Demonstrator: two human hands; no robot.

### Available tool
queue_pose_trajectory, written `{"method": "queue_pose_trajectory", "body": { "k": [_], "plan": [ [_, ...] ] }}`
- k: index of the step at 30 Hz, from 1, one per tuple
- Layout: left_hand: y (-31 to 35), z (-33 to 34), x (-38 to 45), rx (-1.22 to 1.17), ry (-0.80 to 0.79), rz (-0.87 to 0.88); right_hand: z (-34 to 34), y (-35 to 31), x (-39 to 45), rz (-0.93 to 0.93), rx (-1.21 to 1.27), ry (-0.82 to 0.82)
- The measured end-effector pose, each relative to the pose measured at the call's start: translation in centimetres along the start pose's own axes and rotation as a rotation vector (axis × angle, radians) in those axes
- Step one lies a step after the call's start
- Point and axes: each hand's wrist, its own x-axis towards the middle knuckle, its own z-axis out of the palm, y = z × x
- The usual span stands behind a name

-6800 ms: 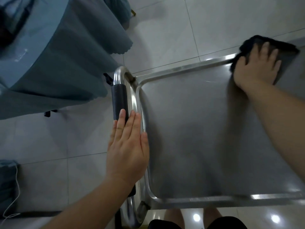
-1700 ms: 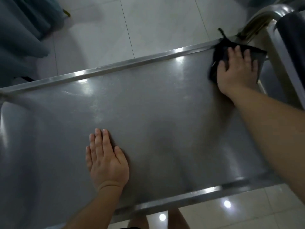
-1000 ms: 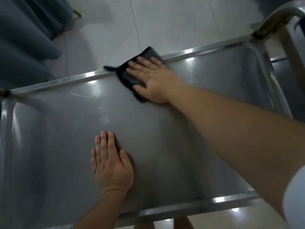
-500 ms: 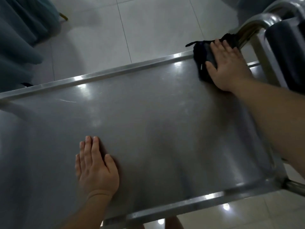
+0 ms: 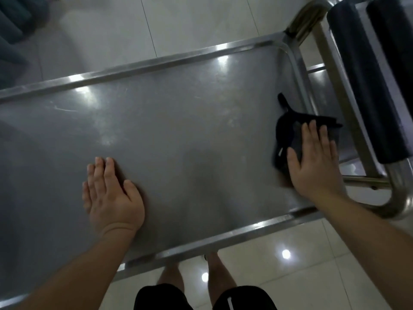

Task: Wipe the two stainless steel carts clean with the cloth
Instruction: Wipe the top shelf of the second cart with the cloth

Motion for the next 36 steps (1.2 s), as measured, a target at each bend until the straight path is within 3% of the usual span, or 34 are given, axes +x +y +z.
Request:
{"method": "queue_pose_trajectory", "body": {
  "k": [7, 11, 17, 23, 27, 31, 36],
  "plan": [
    [-0.4, 0.4, -0.1, -0.005, 0.019, 0.004, 1.2, 2.5, -11.1, -0.032, 0.008, -0.131],
    [-0.4, 0.5, 0.0, -0.001, 0.029, 0.013, 1.0, 2.5, -10.9, -0.079, -0.019, -0.183],
    [-0.2, 0.4, 0.0, 0.009, 0.010, 0.001, 0.3, -3.2, 0.8, -0.292, -0.031, -0.059],
    [-0.1, 0.3, 0.0, 0.017, -0.020, -0.007, -1.8, -11.1, 16.7, -0.206, -0.001, -0.030],
    [0.0, 0.3, 0.0, 0.035, -0.019, -0.018, -2.8, -13.9, 22.1, -0.143, 0.022, -0.058],
    [-0.1, 0.3, 0.0, 0.035, -0.014, -0.012, -2.7, -13.4, 20.2, -0.193, 0.011, -0.074],
    [-0.1, 0.4, 0.0, 0.023, -0.001, -0.007, -0.2, -10.6, 8.3, -0.327, 0.009, -0.029]
  ]
}}
